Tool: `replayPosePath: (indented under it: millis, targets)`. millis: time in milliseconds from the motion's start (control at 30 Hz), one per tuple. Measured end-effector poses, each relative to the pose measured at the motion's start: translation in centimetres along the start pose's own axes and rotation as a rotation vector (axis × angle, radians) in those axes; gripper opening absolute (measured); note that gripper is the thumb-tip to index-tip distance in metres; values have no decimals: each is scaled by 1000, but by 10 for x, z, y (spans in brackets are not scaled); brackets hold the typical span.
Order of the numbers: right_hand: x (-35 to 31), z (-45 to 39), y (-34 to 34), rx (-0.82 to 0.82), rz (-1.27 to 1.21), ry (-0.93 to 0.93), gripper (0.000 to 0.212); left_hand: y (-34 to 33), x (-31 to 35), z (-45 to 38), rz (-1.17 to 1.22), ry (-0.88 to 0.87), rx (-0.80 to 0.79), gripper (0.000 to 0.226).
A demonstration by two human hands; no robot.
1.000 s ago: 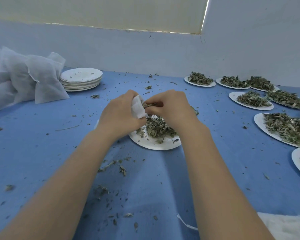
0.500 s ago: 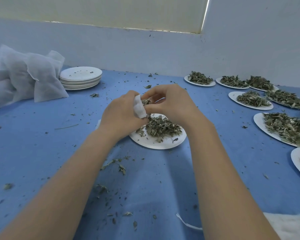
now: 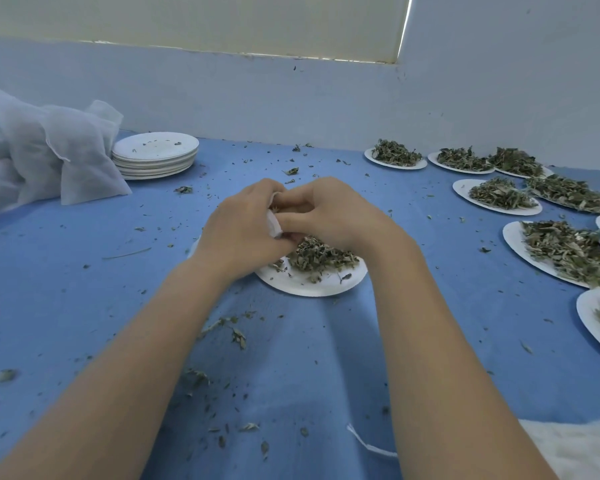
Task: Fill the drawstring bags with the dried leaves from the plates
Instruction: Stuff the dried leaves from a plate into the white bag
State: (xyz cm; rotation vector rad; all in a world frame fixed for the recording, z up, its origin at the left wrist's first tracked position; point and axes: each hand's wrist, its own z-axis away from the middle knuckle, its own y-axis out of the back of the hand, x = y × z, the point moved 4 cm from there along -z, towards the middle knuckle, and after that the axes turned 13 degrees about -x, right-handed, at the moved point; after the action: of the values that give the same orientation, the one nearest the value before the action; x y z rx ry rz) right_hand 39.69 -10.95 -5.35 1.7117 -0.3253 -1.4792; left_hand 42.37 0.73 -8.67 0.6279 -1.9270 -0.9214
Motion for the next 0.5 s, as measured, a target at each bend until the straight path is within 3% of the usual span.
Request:
replayPosePath:
  millis: [67,333,500]
  targets:
    - [2,3,2,-24,-34,19,19,1,0,1,15,-16,3,52]
    - [1,-7,1,191,134,-74,26,0,12,2,31,-18,-12,59]
    - [-3,-7,3,309,146,-52,16,1,11,1,72,-27,5,50]
